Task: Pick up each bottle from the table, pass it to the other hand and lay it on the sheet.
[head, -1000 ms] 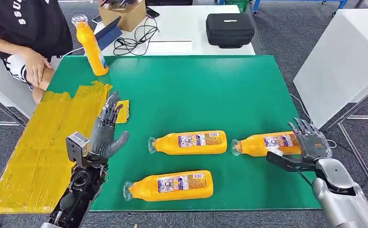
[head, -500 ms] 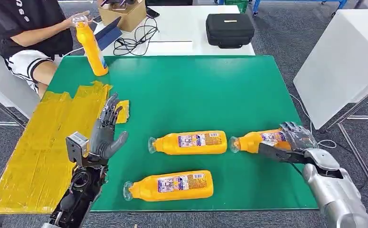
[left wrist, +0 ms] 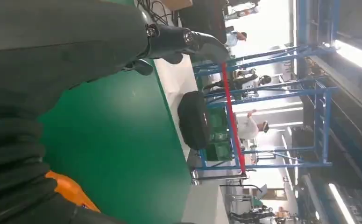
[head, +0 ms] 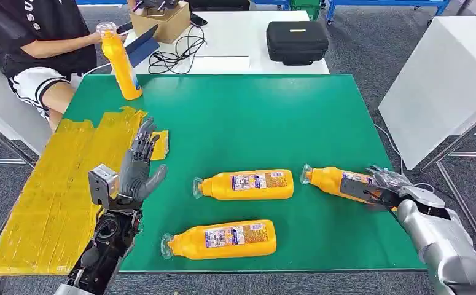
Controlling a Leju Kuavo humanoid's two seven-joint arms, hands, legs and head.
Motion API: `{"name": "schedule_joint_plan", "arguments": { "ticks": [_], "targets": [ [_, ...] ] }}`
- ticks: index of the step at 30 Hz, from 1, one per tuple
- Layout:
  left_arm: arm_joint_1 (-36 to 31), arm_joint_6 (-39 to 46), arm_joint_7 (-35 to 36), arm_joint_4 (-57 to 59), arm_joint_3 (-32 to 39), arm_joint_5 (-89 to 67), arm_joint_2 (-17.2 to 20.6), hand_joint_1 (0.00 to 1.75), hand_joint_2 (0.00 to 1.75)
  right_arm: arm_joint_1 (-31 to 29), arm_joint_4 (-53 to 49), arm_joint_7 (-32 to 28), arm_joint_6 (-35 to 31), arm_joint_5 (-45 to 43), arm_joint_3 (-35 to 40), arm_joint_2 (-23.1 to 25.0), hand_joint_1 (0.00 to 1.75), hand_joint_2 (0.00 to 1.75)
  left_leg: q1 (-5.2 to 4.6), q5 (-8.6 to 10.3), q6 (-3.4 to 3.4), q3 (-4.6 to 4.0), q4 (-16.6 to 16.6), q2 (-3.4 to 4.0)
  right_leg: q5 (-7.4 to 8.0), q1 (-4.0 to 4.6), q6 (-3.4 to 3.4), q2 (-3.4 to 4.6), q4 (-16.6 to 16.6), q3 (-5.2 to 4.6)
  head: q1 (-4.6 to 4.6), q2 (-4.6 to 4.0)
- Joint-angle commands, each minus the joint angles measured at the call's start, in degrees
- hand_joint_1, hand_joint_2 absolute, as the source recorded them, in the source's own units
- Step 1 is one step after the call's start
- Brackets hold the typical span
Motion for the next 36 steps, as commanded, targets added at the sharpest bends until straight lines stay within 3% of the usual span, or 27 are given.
{"name": "schedule_joint_plan", "arguments": {
  "ticks": [1,5,8,12,13,16,17,18,19,22,23,27,31,33,36],
  "targets": [
    [-2.45,0.04,0.51,3.69,0.01,0.10,-0.85,0.00,1.75,2.20,4.48,-0.88,-2.59,-1.00,2.62,1.09,1.75,1.75,0.08,0.03,-0.06,0.05,-0.05,-0.05,0.04,0.07,0.02,-0.13,-0.13,0.11,0.00,0.00],
    [-2.46,-0.12,0.71,3.74,0.03,-0.34,-1.03,0.00,1.75,2.23,3.27,-0.40,-8.17,-1.12,2.76,1.08,1.75,1.75,0.08,0.01,-0.07,0.13,-0.06,-0.07,0.02,0.08,0.02,-0.16,-0.15,0.18,0.02,0.00],
    [-0.80,0.15,0.88,1.92,0.63,-0.60,-0.83,0.00,1.75,2.97,0.13,3.08,-20.04,-1.20,0.17,2.61,1.75,1.75,0.05,0.00,-0.06,0.11,-0.04,0.04,0.03,0.06,0.02,-0.04,-0.09,0.11,0.00,0.00],
    [-0.26,0.13,0.86,1.47,0.79,-0.54,-0.67,0.00,1.75,2.75,-0.23,3.31,-19.74,-1.10,0.14,2.96,1.75,1.75,0.00,0.00,-0.05,0.01,-0.03,0.10,0.03,0.03,0.02,0.07,0.00,0.00,0.00,0.00],
    [0.70,0.98,1.11,0.47,1.22,-0.95,-0.76,0.00,1.75,4.34,-3.32,3.21,-27.58,-3.85,-4.02,4.10,1.75,1.75,0.02,-0.01,-0.08,-0.04,-0.02,0.12,0.03,0.04,0.03,0.06,0.00,-0.04,-0.04,0.00],
    [3.87,2.35,1.31,-1.80,2.21,-1.21,-0.36,0.00,1.75,9.33,-15.10,-1.45,-38.14,-13.92,-12.69,7.54,1.75,1.75,0.05,-0.06,-0.08,0.03,-0.07,0.26,0.03,0.08,0.02,0.20,-0.08,0.00,0.00,0.00],
    [4.52,2.76,1.56,-1.97,2.54,-1.02,-0.46,0.00,1.75,12.31,-21.49,-4.52,-45.33,-18.97,-16.53,9.38,1.75,1.75,0.00,-0.07,-0.08,-0.02,-0.08,0.27,0.02,0.02,0.02,0.24,-0.02,-0.05,0.02,0.00],
    [5.21,3.22,1.26,-2.41,2.76,-0.78,-0.75,0.00,1.75,15.99,-29.75,-12.88,-51.71,-25.64,-22.40,12.45,1.75,1.75,0.01,-0.11,-0.10,-0.06,-0.06,0.31,0.00,0.03,0.02,0.27,0.01,-0.08,0.00,0.00],
    [5.89,3.13,0.78,-2.90,2.63,-0.01,-1.06,0.00,1.75,20.33,-39.17,-23.71,-51.71,-28.08,-33.08,19.60,1.75,1.75,0.02,-0.11,-0.10,-0.12,-0.06,0.28,-0.01,0.04,0.00,0.25,0.02,-0.12,-0.02,0.00],
    [7.77,3.66,0.51,-5.31,1.73,0.27,-0.80,0.00,1.75,29.65,-53.52,-34.05,-51.71,-40.76,-34.85,26.65,1.75,1.75,0.09,-0.13,-0.15,-0.19,-0.10,0.19,-0.06,0.12,-0.04,0.17,-0.04,-0.19,0.02,0.00],
    [8.22,3.74,0.56,-6.21,1.46,0.49,-0.43,0.00,1.75,31.27,-55.37,-34.56,-51.71,-42.71,-33.21,27.23,1.75,1.75,0.10,-0.10,-0.11,-0.29,-0.09,-0.10,-0.09,0.14,-0.05,-0.07,-0.03,-0.19,0.02,0.00],
    [10.07,-0.72,3.96,-10.35,1.47,6.17,2.05,0.00,1.75,32.47,-55.55,-30.16,-49.74,-55.00,-17.94,22.77,1.75,1.75,0.19,-0.19,-0.19,-0.37,-0.02,-0.46,-0.27,0.26,-0.09,-0.41,0.05,-0.21,0.00,0.00],
    [10.36,-1.87,4.70,-10.95,1.71,7.06,2.61,0.00,1.75,30.86,-53.64,-29.61,-51.12,-57.30,-14.78,21.28,1.75,1.75,0.18,-0.21,-0.17,-0.56,0.01,-0.22,-0.25,0.26,-0.13,-0.21,0.10,-0.43,0.00,0.00],
    [9.68,-7.07,9.14,-11.07,-0.01,10.59,4.36,0.00,1.75,29.28,-51.02,-24.88,-40.18,-60.20,-8.92,18.91,1.75,1.75,0.15,-0.12,-0.15,-0.63,-0.05,-0.22,-0.19,0.24,-0.19,-0.28,0.06,-0.52,0.02,0.00],
    [8.61,-12.34,13.29,-13.69,-2.78,12.32,4.91,0.00,1.75,24.79,-42.61,-21.94,-35.53,-54.31,-2.42,20.98,1.75,1.75,0.18,-0.09,-0.15,-0.61,-0.06,-0.15,-0.14,0.25,-0.20,-0.21,0.04,-0.51,0.02,0.00]
  ]
}}
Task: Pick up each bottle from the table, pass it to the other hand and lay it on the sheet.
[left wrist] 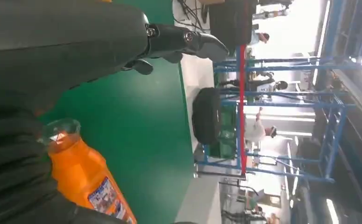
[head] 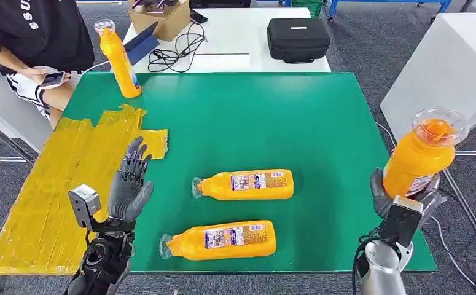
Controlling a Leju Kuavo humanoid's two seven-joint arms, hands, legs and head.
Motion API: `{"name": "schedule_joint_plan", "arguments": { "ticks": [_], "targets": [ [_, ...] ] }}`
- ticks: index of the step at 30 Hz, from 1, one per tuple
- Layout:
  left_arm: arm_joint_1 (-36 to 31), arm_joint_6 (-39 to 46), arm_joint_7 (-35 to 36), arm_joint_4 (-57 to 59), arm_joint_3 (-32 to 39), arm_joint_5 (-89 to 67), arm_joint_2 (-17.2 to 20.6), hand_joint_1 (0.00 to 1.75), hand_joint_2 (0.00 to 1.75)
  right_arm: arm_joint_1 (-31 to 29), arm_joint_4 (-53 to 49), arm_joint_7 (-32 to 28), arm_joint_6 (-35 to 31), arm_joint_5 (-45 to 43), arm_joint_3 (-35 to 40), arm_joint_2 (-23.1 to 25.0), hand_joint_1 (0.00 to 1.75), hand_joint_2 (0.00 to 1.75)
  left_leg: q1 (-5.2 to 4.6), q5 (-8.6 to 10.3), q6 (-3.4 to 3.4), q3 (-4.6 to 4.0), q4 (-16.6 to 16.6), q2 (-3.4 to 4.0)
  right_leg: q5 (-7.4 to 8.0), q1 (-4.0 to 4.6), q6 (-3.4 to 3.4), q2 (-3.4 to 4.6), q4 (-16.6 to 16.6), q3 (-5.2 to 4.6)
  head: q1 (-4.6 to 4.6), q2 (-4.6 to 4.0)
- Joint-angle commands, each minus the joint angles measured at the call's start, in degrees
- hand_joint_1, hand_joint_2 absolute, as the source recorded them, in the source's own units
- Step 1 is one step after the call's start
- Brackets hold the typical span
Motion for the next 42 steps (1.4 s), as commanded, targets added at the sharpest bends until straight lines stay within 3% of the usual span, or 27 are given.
{"name": "schedule_joint_plan", "arguments": {
  "ticks": [1,12,16,20,42],
  "targets": [
    [-1.88,-9.95,9.29,-4.16,-4.12,4.77,3.77,0.00,1.75,-6.60,8.32,7.75,13.61,3.09,16.41,0.67,1.75,1.75,0.05,-0.07,-0.06,0.13,0.04,0.41,0.05,0.04,0.05,0.32,0.00,0.04,0.02,0.00],
    [-5.84,-11.01,11.88,-5.90,-9.49,-0.44,4.40,0.00,1.75,-7.75,6.87,10.07,19.03,6.00,19.48,1.81,1.75,1.75,0.01,0.01,-0.10,0.12,0.03,0.12,0.01,0.02,0.06,0.11,-0.01,0.06,0.00,0.00],
    [-11.66,-12.63,13.13,-2.87,-13.37,-2.52,3.11,0.00,1.75,-5.81,1.27,10.60,30.15,6.27,17.86,1.04,1.75,1.75,0.00,0.08,-0.10,-0.02,0.08,-0.16,-0.03,0.00,0.07,-0.19,0.05,-0.01,0.00,0.00],
    [-13.82,-13.33,13.81,-2.08,-15.17,-2.17,2.72,0.00,1.75,-5.26,0.62,11.50,36.74,7.53,16.15,1.10,1.75,1.75,0.02,0.06,-0.10,0.00,0.09,-0.13,-0.02,0.01,0.09,-0.17,0.00,0.02,0.02,0.00],
    [-15.33,-12.45,13.27,-5.57,-20.39,-1.65,1.17,0.00,1.75,-10.52,9.01,12.02,35.46,11.61,18.88,4.29,1.75,1.75,0.01,0.04,-0.10,0.05,0.05,0.09,0.02,0.00,0.08,0.04,-0.02,0.01,0.02,0.00]
  ]
}}
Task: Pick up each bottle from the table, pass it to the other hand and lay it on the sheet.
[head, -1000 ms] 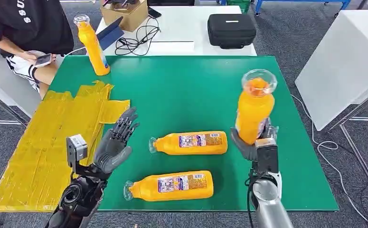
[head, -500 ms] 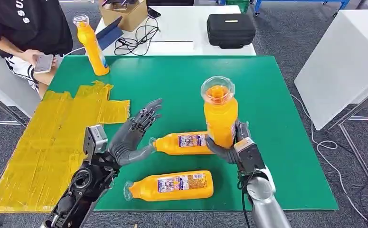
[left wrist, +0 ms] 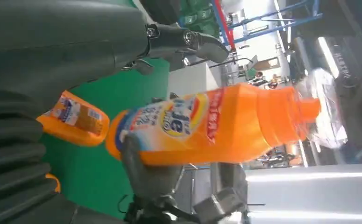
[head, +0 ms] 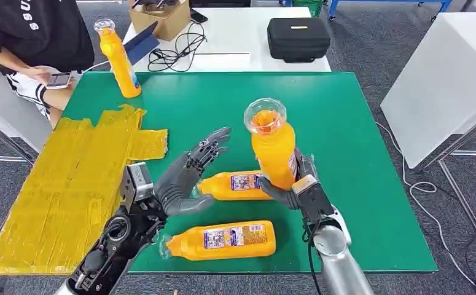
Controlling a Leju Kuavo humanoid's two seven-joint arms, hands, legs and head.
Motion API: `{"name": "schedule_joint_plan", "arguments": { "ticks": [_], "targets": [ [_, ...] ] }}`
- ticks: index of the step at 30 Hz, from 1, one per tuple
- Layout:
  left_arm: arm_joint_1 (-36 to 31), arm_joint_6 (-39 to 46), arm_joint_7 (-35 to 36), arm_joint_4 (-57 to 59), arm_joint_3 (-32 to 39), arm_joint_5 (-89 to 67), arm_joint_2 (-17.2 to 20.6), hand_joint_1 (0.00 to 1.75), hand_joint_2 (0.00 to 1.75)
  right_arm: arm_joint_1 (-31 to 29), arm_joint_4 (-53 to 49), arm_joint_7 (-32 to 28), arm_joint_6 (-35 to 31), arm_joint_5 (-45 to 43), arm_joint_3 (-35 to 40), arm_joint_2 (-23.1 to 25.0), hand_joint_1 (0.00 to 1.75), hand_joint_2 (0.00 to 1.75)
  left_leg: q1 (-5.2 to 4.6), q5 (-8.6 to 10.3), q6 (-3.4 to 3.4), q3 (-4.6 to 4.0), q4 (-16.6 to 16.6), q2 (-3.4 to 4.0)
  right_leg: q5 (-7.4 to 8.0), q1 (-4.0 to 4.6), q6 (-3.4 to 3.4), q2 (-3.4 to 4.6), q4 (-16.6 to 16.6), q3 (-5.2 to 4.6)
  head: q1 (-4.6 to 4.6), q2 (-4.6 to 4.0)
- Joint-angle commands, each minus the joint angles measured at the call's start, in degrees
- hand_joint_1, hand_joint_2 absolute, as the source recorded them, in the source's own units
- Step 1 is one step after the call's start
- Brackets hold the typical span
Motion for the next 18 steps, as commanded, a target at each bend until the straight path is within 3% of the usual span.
{"name": "schedule_joint_plan", "arguments": {
  "ticks": [1,12,18],
  "targets": [
    [-2.55,0.23,0.12,0.95,-2.97,-0.16,0.19,0.00,1.75,-4.40,6.10,0.25,-0.38,0.00,1.07,0.29,1.75,1.75,0.02,-0.05,-0.03,0.09,0.00,0.07,-0.02,0.01,0.05,0.01,-0.04,0.10,0.02,0.00],
    [-2.55,0.23,0.12,0.95,-2.97,-0.16,0.19,0.00,1.75,-4.40,6.10,0.25,-0.38,0.00,1.07,0.29,1.75,1.75,0.03,-0.08,-0.05,0.11,0.03,0.08,-0.04,0.03,0.06,0.01,-0.01,0.12,0.02,0.00],
    [-1.62,3.34,0.33,0.41,-4.14,-3.63,-1.97,0.00,1.75,-5.01,5.93,1.11,-2.53,0.86,0.67,1.62,1.75,1.75,0.02,-0.07,-0.04,0.07,0.04,0.08,-0.04,0.02,0.06,0.01,-0.01,0.08,0.00,0.00]
  ]
}}
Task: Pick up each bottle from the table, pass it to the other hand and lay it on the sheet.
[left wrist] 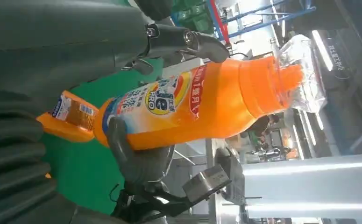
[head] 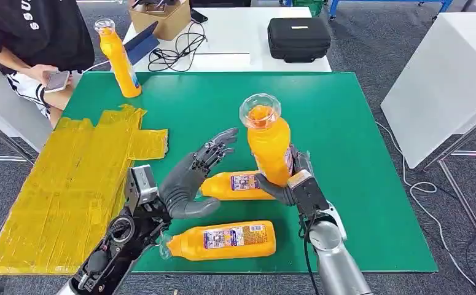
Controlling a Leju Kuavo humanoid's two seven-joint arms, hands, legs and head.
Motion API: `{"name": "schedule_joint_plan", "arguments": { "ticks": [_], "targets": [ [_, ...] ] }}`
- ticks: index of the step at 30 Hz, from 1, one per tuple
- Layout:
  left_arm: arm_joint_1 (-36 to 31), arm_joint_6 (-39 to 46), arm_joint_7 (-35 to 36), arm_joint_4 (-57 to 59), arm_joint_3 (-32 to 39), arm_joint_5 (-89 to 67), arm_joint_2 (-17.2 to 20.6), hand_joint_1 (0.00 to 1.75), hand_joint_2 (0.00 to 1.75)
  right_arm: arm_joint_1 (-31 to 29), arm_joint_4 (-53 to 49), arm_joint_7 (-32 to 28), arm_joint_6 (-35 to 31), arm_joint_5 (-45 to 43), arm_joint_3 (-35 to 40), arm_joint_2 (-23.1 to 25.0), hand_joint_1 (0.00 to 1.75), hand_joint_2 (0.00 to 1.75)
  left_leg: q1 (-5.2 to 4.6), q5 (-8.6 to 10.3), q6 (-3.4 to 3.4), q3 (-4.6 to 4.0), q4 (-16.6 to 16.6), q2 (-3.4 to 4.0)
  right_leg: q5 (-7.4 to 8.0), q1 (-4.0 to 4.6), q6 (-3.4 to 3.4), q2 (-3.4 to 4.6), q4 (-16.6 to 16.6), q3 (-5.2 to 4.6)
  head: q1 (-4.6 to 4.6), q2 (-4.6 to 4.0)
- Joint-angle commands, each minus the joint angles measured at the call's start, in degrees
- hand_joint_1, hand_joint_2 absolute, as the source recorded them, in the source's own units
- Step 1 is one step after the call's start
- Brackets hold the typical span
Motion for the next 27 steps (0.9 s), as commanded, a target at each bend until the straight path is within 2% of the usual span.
{"name": "schedule_joint_plan", "arguments": {
  "ticks": [1,6,7,8,9,13,16,17,27],
  "targets": [
    [-1.57,2.98,0.38,2.07,-3.34,-3.26,-2.34,0.00,1.75,-3.82,3.55,1.20,-1.90,0.67,0.87,1.39,1.75,1.75,0.02,-0.12,-0.04,0.14,0.06,0.12,-0.07,0.02,0.09,0.02,0.00,0.15,-0.02,0.00],
    [-3.24,8.11,0.16,5.37,-2.70,-6.25,-3.73,0.00,1.75,-4.78,4.80,1.31,-1.28,0.88,4.11,2.90,1.75,1.75,0.00,-0.09,-0.05,0.16,0.02,0.11,-0.05,0.00,0.07,0.02,-0.01,0.15,-0.02,0.00],
    [-3.62,10.08,-0.23,5.94,-2.35,-7.81,-3.86,0.00,1.75,-5.03,5.03,1.35,-0.77,0.82,5.06,3.17,1.75,1.75,0.02,-0.07,-0.05,0.11,0.01,0.11,-0.03,0.01,0.05,0.04,-0.02,0.11,0.00,0.00],
    [-4.77,16.39,0.48,8.95,-0.34,-11.38,-4.20,0.00,1.75,-5.94,6.10,1.99,3.30,0.18,7.78,3.77,1.75,1.75,0.02,-0.07,-0.05,0.12,0.01,0.13,-0.03,0.01,0.05,0.05,-0.01,0.11,-0.02,0.00],
    [-6.42,17.30,-0.01,13.07,1.61,-11.02,-4.32,0.00,1.75,-6.70,7.39,3.37,1.93,1.57,9.90,4.58,1.75,1.75,0.00,-0.05,-0.05,0.11,0.01,0.17,-0.01,0.00,0.04,0.09,0.01,0.06,0.00,0.00],
    [-6.56,17.29,-1.39,17.13,5.07,-9.39,-4.64,0.00,1.75,-7.32,8.17,3.48,2.25,1.19,12.61,4.76,1.75,1.75,0.06,-0.06,-0.10,0.26,-0.05,0.35,0.04,0.07,0.04,0.23,-0.06,0.18,-0.02,0.00],
    [-6.29,17.68,-1.66,17.51,5.83,-9.37,-4.71,0.00,1.75,-6.98,7.63,3.50,2.42,1.10,13.52,4.84,1.75,1.75,0.07,-0.08,-0.11,0.34,-0.06,0.24,-0.02,0.07,0.07,0.10,-0.08,0.29,0.00,0.00],
    [-6.18,17.80,-1.66,17.62,6.13,-9.32,-4.86,0.00,1.75,-6.90,7.52,3.50,2.43,1.11,13.79,4.78,1.75,1.75,0.02,0.01,-0.06,0.13,-0.05,0.04,-0.01,0.02,0.04,0.02,-0.02,0.09,-0.02,0.00],
    [-5.56,18.59,-2.01,19.69,10.07,-7.06,-5.42,0.00,1.75,-6.75,10.44,3.29,3.00,1.73,17.62,5.31,1.75,1.75,0.07,-0.09,-0.13,0.24,-0.03,0.27,-0.03,0.04,0.06,0.18,-0.05,0.24,0.00,0.00]
  ]
}}
